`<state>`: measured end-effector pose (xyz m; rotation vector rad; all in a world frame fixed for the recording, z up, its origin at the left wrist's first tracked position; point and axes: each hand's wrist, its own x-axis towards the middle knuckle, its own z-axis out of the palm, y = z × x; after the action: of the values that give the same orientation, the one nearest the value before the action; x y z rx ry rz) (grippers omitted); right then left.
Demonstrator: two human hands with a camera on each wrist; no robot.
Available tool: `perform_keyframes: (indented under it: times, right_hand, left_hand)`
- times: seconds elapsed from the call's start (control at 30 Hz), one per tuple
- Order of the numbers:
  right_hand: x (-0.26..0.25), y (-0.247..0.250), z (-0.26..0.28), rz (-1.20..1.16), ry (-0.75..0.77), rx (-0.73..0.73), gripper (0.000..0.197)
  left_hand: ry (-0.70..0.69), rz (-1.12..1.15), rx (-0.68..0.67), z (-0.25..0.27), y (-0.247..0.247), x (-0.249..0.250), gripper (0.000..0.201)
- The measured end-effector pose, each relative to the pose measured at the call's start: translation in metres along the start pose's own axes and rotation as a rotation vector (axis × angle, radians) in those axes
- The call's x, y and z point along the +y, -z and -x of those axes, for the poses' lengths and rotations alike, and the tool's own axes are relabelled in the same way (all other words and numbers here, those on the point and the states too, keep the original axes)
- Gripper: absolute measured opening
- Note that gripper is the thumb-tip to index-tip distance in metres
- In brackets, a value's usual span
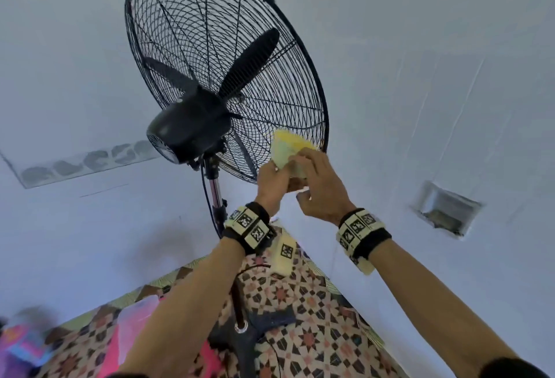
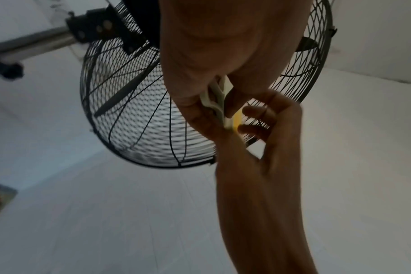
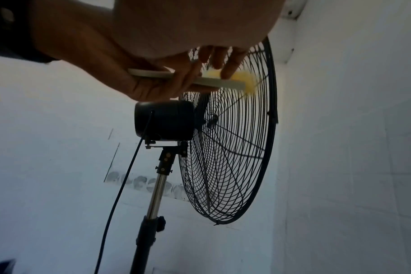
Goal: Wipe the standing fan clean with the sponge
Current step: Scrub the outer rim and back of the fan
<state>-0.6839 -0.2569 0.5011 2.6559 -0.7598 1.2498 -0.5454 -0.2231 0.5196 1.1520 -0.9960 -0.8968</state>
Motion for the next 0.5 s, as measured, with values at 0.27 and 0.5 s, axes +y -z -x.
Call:
perform_keyframes:
  times: [0.27,0.5]
  right_hand:
    - [0.014,-0.037,-0.030,0.230,-0.292,0.160,0.057]
    - [0.035,-0.045,-0.040,-0.004,-0.356,0.384,0.048]
  left_hand:
    - [-0.088,-0.308,-0.242,-0.054,0.031,0.046,0.029]
    - [-0.876,-0.887,-0.076,-0.128,0.072,0.124,0.025]
